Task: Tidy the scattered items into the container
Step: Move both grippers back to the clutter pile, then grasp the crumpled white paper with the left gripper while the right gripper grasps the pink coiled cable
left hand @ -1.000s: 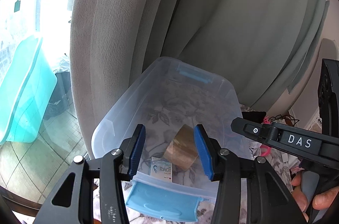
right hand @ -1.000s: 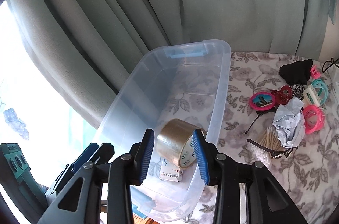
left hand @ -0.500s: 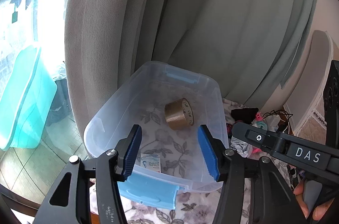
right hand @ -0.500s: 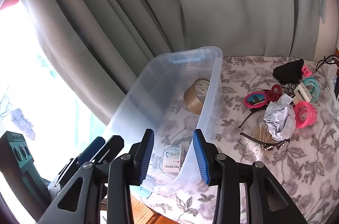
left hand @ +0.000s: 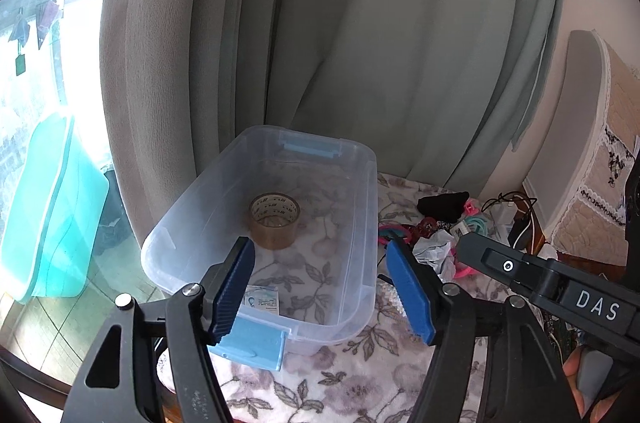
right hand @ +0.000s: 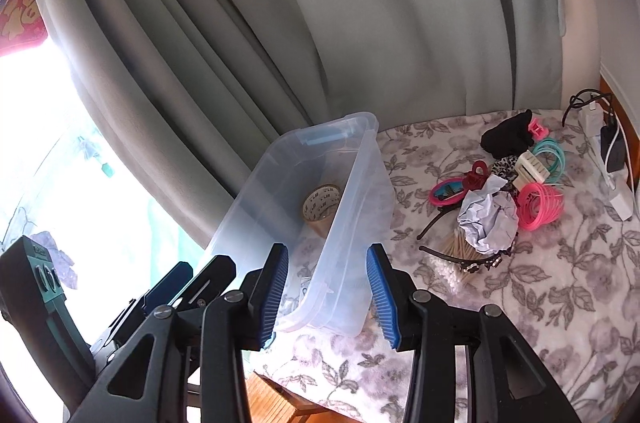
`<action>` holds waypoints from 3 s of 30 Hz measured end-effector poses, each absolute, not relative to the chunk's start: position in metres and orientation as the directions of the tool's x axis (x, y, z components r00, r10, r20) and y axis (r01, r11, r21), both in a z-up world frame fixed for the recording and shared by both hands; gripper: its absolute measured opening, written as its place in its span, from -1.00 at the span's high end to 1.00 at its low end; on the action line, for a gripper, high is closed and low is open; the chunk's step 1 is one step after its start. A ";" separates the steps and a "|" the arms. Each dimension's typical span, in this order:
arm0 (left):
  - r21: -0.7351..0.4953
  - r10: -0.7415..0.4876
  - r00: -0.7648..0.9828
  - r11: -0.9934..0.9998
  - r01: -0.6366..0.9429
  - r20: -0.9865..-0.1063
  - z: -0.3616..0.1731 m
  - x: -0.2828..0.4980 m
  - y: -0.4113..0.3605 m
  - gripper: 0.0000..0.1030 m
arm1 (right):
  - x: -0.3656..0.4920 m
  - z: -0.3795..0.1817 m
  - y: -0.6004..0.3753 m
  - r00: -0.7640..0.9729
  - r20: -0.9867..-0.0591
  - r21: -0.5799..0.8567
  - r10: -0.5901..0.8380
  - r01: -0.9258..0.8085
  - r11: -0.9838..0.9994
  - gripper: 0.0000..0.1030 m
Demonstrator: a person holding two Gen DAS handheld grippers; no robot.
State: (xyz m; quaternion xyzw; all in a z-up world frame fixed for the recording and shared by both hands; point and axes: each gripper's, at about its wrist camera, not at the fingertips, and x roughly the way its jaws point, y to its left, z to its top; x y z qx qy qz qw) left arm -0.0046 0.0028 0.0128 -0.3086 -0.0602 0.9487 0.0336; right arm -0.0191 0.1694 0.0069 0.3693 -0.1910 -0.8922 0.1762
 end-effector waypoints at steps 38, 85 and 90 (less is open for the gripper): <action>0.093 0.096 -0.649 -0.964 -0.250 -0.755 -0.085 -0.062 0.182 -0.41 | -0.026 -0.109 0.376 -0.731 -0.656 0.533 -0.190 -0.269 -0.803 -0.59; -0.129 0.262 -0.536 -0.954 -0.272 -0.802 -0.135 -0.169 0.212 0.13 | -0.136 -0.179 0.387 -0.641 -0.715 0.564 -0.278 -0.295 -0.771 0.67; -0.142 0.275 -0.557 -0.952 -0.271 -0.784 -0.119 -0.157 0.207 0.14 | -0.112 -0.147 0.399 -0.704 -0.666 0.581 -0.246 -0.282 -0.763 0.77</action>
